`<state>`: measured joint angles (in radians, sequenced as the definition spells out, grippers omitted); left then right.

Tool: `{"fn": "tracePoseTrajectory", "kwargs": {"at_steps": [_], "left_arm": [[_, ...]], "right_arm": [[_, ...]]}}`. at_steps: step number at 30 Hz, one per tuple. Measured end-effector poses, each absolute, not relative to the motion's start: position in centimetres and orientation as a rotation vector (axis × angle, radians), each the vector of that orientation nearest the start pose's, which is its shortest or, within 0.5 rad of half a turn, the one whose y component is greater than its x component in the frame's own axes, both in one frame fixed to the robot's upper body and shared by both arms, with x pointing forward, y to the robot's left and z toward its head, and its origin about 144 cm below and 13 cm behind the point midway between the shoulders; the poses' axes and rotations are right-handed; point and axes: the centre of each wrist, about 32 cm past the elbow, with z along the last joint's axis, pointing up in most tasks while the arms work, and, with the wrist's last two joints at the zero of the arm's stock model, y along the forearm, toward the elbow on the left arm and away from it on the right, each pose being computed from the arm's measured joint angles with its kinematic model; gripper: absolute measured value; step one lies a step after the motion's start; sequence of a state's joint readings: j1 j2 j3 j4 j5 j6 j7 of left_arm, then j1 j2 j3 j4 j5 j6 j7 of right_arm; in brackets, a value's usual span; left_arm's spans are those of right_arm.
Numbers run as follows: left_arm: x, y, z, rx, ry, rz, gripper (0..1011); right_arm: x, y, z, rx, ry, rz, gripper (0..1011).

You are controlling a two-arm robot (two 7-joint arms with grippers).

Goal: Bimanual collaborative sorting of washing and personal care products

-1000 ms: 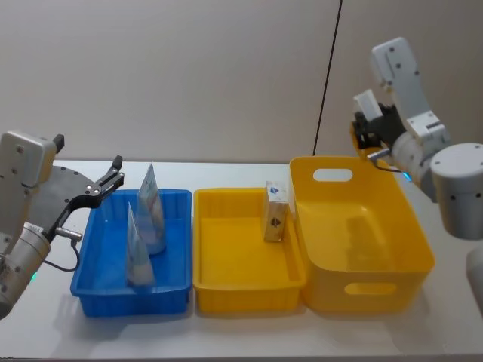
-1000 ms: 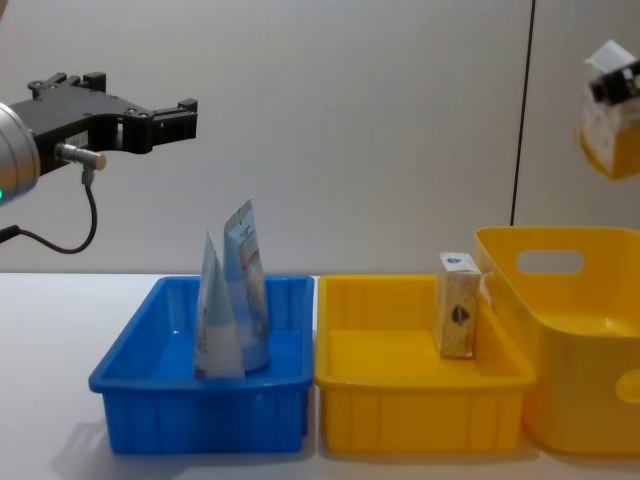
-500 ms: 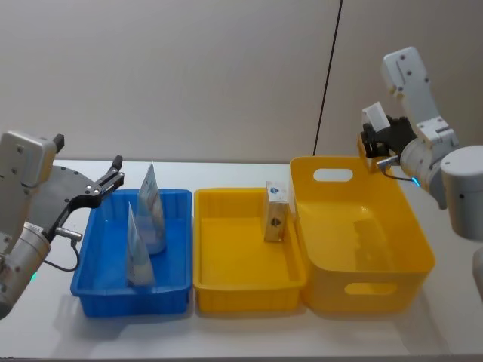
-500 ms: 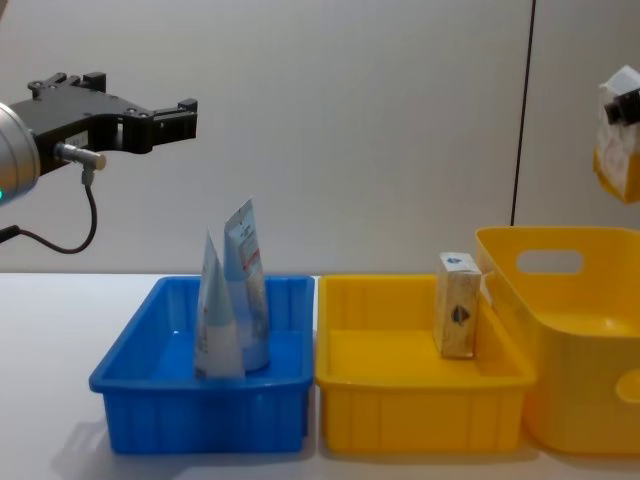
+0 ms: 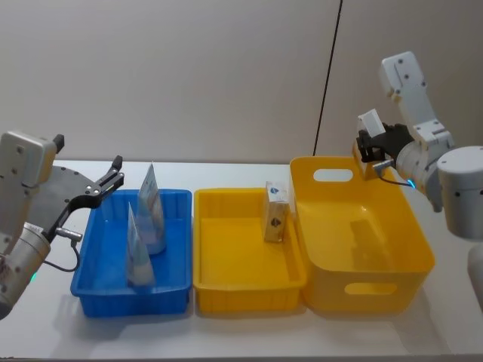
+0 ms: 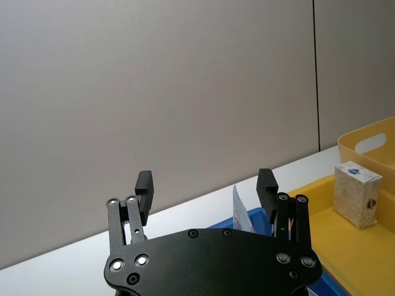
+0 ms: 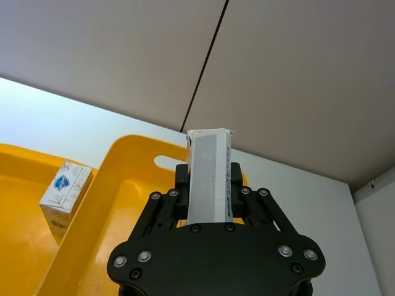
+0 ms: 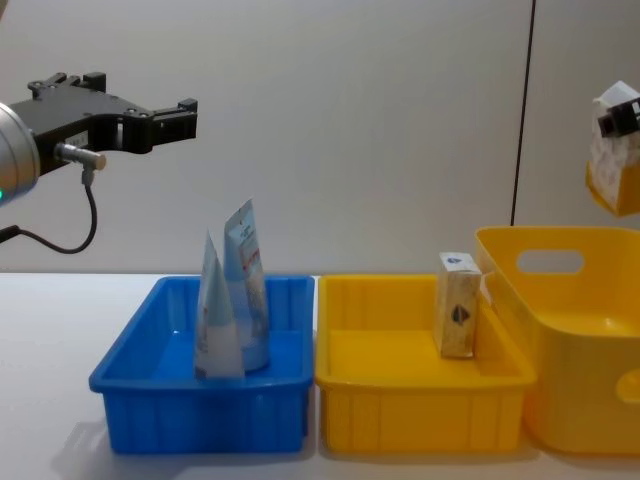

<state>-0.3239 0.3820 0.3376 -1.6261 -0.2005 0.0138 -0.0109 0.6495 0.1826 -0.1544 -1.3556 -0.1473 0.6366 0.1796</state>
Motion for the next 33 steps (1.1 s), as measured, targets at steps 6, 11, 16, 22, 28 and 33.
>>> {"fn": "tracePoseTrajectory", "kwargs": {"at_steps": [6, 11, 16, 22, 28, 33], "left_arm": [[52.11, 23.12, 125.38, -0.025, -0.367, 1.237, 1001], [52.11, 23.12, 125.38, -0.025, -0.367, 1.237, 1001], [52.11, 23.12, 125.38, -0.025, -0.367, 1.237, 1001], [52.11, 23.12, 125.38, -0.025, -0.367, 1.237, 1001], [52.07, 23.09, 125.34, -0.023, -0.362, 1.237, 1001], [51.87, 22.9, 125.31, -0.017, -0.335, 1.232, 1001]], "right_arm": [[60.77, -24.77, 133.13, -0.451, -0.074, -1.453, 453], [60.82, -24.77, 133.11, -0.452, -0.069, -1.453, 603], [60.85, -24.77, 133.08, -0.452, -0.066, -1.452, 749], [60.87, -24.77, 133.06, -0.452, -0.063, -1.452, 933], [60.88, -24.78, 133.07, -0.451, -0.061, -1.452, 1004], [60.89, -24.77, 133.07, -0.451, -0.061, -1.451, 1004]]}}
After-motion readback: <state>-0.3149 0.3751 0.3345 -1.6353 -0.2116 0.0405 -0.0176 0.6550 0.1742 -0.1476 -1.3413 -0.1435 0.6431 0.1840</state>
